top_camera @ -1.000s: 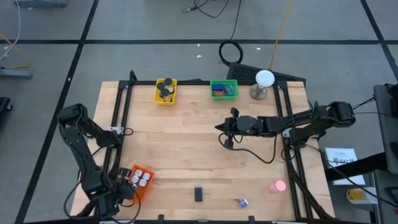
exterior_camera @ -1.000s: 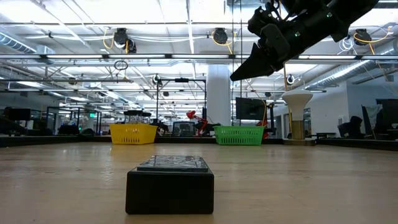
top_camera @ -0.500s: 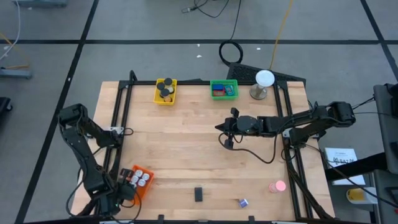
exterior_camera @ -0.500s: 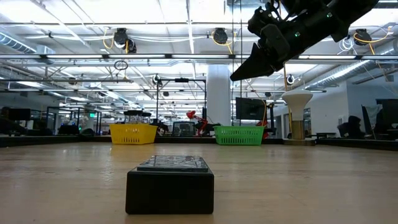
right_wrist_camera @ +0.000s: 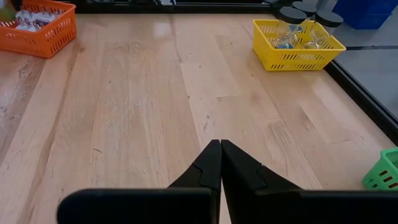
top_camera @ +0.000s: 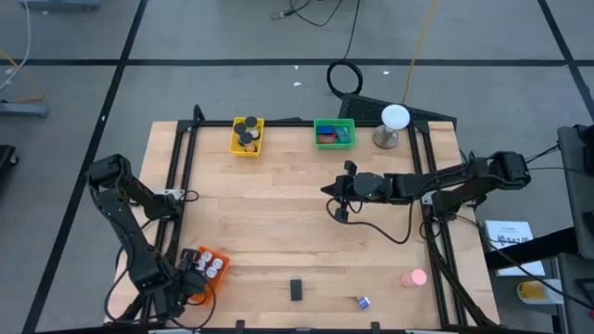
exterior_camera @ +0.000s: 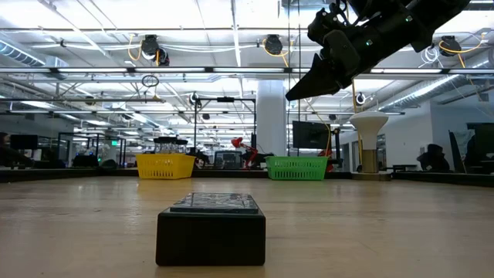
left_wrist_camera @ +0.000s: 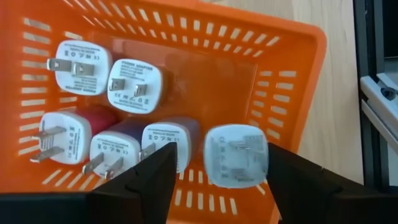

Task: Pick & Place Office items
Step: Put the green charger adapter into the orange bin, then put the black digital clock into the green bin

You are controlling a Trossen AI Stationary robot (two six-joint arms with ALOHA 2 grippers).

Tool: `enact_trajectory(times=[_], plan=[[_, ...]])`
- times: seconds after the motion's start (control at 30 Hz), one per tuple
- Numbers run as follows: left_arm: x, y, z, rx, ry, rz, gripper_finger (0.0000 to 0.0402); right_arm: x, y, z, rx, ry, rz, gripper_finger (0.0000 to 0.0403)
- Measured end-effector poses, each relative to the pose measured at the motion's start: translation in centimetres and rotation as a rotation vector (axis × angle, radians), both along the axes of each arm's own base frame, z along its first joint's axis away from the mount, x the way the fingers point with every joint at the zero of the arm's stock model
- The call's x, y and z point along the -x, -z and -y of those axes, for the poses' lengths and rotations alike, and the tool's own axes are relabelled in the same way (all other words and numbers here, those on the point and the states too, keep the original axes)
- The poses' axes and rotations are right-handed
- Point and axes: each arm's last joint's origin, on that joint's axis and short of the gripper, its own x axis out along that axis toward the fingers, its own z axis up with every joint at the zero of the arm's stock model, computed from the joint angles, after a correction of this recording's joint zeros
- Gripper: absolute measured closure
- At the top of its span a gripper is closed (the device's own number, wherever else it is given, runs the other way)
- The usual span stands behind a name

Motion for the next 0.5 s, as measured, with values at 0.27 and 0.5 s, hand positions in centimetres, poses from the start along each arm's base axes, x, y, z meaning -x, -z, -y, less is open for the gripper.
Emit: enact_trajectory(times=[0.27,0.5], plan=[[0.09,0.01,0.05,0.015,-0.01,-0.031,0.0204,0.0,0.0,0.0,0.0,0.0,0.0,0.0403],[0.11,-0.02,0.06,0.017,0.0,-0.033,0.0256,0.0,0.0,0.0,0.0,0.0,0.0,0.0403]])
